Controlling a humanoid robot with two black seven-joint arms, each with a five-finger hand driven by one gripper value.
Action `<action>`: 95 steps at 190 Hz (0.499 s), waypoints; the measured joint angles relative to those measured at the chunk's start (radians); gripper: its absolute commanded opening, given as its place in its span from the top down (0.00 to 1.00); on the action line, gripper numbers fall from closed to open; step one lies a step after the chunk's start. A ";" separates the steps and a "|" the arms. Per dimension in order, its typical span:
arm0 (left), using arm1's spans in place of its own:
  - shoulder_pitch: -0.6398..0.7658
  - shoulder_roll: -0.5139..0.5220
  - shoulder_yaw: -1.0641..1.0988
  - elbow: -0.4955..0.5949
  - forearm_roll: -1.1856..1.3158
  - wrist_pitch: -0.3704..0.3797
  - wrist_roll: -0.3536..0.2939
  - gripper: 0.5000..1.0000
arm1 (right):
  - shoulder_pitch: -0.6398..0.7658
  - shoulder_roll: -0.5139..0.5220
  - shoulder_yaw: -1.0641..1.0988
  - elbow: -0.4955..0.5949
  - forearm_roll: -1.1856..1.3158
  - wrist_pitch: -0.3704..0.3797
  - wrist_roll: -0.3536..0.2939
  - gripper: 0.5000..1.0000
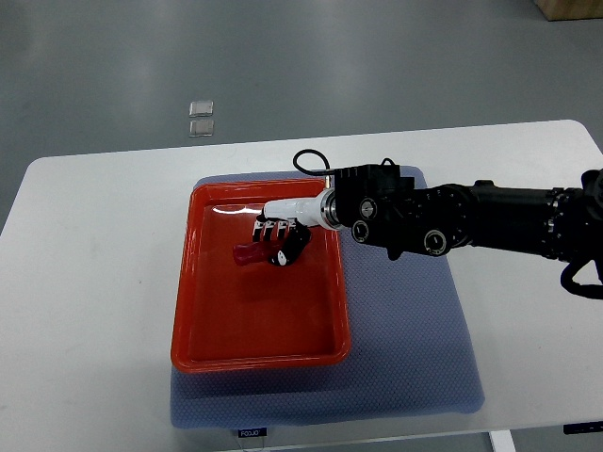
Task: Place red pepper on red tray
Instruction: 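Lower the pepper into the tray and open the right hand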
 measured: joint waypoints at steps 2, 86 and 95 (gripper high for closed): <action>0.000 0.000 0.000 0.000 0.000 0.000 0.000 0.00 | -0.001 0.000 0.000 0.000 0.000 0.000 0.000 0.70; 0.001 0.000 0.002 0.003 0.000 0.000 0.000 0.00 | 0.000 0.000 0.021 -0.008 0.012 -0.001 -0.001 0.20; 0.001 0.000 0.002 0.003 0.000 0.000 0.000 0.00 | 0.002 0.000 0.032 -0.008 0.015 -0.001 -0.001 0.20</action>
